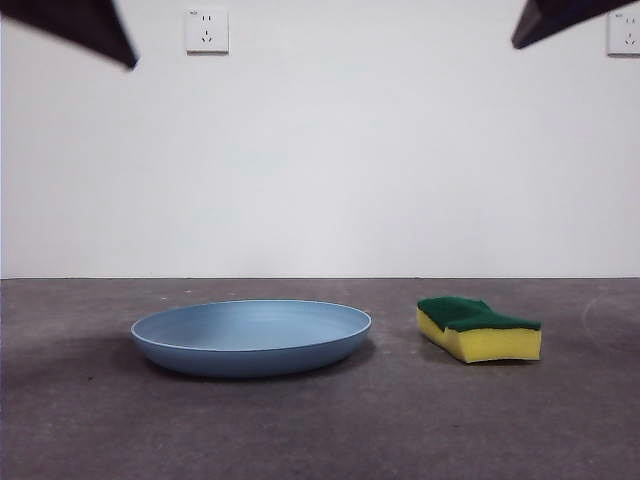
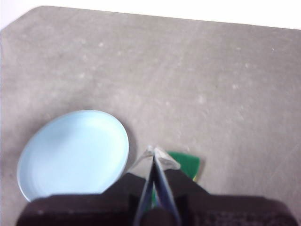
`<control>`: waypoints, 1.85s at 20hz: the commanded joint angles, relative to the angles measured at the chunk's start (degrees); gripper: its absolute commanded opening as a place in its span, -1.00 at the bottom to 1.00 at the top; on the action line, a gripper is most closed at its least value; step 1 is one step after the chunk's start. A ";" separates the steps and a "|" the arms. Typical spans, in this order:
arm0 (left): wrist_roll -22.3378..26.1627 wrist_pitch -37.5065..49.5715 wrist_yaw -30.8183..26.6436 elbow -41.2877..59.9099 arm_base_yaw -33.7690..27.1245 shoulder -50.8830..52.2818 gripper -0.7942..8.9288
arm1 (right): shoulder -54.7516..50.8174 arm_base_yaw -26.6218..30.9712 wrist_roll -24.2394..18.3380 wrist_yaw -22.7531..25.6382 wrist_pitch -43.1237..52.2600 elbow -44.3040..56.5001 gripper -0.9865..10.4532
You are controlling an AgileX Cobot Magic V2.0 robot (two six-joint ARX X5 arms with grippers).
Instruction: Pick up the plate,pick up the cloth,clean the plate with the cloth
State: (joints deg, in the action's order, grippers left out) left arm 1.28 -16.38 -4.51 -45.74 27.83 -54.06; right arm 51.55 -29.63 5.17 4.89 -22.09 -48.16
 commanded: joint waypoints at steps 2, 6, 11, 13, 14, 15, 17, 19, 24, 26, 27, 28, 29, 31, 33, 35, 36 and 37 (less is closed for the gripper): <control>-2.95 9.84 -1.09 11.89 0.35 5.55 -0.85 | -4.94 -1.42 0.35 1.49 -0.20 7.37 -0.84; -2.97 11.19 -1.25 12.66 0.31 5.84 -0.84 | -5.05 -1.16 2.91 1.49 -1.53 7.39 -0.83; -2.97 11.17 -1.25 12.66 0.31 5.73 -0.84 | -5.07 -1.14 2.91 1.49 -1.55 7.39 -0.83; -2.97 11.15 -1.25 12.66 0.31 5.73 -0.84 | -5.07 -1.14 2.91 1.49 -1.55 7.39 -0.83; -2.97 11.15 -1.25 12.66 0.31 5.73 -0.84 | -5.07 -1.14 2.91 1.46 -1.55 7.39 -0.83; -2.97 11.15 -1.25 12.66 0.31 5.73 -0.84 | -5.07 -1.14 2.91 1.49 -1.55 7.39 -0.83; -2.97 10.82 -1.25 12.66 0.31 5.75 -0.84 | -5.07 -1.14 2.91 1.49 -1.55 7.39 -0.83; -2.34 7.87 -1.57 12.66 0.00 8.98 -0.84 | -5.07 -1.14 2.91 1.49 -1.55 7.39 -0.83; 3.67 8.70 -0.72 15.04 -6.08 22.01 -0.84 | -5.07 -1.14 2.91 1.49 -1.55 7.39 -0.83; 2.99 9.49 0.57 18.80 -9.99 27.21 -0.84 | -5.07 -1.14 2.91 1.49 -1.55 7.39 -0.83; 2.73 9.53 0.57 21.38 -11.63 29.48 -0.84 | -5.07 -1.14 2.91 1.49 -1.55 7.39 -0.83; 2.45 10.03 0.50 23.74 -12.57 31.06 -0.84 | -5.07 -1.16 2.91 1.46 -1.55 7.39 -0.83; 2.01 10.99 0.52 26.45 -13.42 32.74 -0.84 | -5.07 -1.16 2.91 1.46 -1.57 7.39 -0.83; 0.22 12.52 0.48 31.91 -15.08 37.13 -0.84 | -5.07 -1.14 2.91 1.49 -1.57 7.39 -0.83; -0.61 12.50 0.48 36.00 -16.28 41.09 -0.84 | -5.07 -1.14 2.91 1.49 -1.55 7.39 -0.83; -1.25 12.46 0.52 39.56 -17.46 45.20 -0.84 | -5.07 -1.16 2.91 1.46 -1.55 7.39 -0.83; -1.27 12.15 0.57 40.85 -18.08 47.08 -0.84 | -5.07 -1.14 2.91 1.49 -1.55 7.39 -0.83; -1.25 11.50 0.61 41.75 -18.60 48.83 -0.84 | -5.07 -1.14 2.91 1.49 -1.55 7.39 -0.83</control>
State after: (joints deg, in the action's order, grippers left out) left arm 0.71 -5.37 -4.03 -4.40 9.45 -5.63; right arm 46.52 -30.79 7.57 6.20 -23.99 -40.99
